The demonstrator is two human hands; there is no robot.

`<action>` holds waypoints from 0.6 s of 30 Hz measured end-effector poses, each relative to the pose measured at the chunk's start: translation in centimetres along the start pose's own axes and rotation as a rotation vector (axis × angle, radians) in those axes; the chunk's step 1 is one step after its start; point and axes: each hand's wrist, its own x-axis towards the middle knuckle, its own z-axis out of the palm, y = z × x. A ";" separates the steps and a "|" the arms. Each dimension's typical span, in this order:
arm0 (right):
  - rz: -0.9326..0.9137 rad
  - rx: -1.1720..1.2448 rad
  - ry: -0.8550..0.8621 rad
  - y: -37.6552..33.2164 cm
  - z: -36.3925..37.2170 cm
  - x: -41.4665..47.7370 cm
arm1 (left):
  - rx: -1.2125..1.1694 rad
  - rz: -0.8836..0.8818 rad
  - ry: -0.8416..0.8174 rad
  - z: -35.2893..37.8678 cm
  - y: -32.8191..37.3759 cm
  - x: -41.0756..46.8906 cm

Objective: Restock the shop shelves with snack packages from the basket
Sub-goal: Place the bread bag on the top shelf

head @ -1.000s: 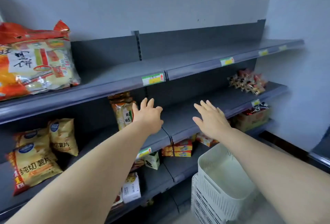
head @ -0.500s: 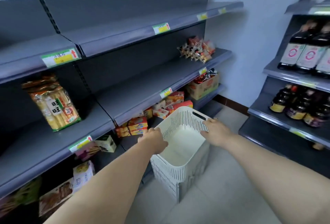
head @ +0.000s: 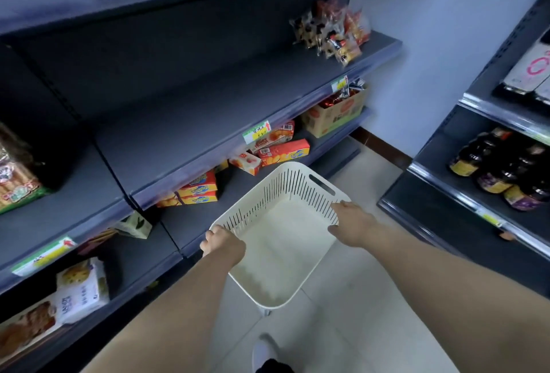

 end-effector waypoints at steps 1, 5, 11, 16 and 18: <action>0.004 -0.004 -0.016 0.3 0.0 0.8 | 0.006 0.006 0.012 0.2 0.4 0.4; 0.002 0.005 -0.058 1.7 -0.4 4.6 | 0.022 -0.012 0.033 0.9 1.6 2.2; -0.055 0.013 -0.111 2.9 -0.9 11.2 | -0.038 -0.168 0.085 2.5 2.7 3.7; -0.131 0.055 -0.144 3.9 -1.0 16.5 | -0.097 -0.321 0.125 4.8 4.1 3.0; -0.158 0.056 -0.197 4.5 -0.8 18.1 | -0.096 -0.362 0.126 6.1 5.0 2.3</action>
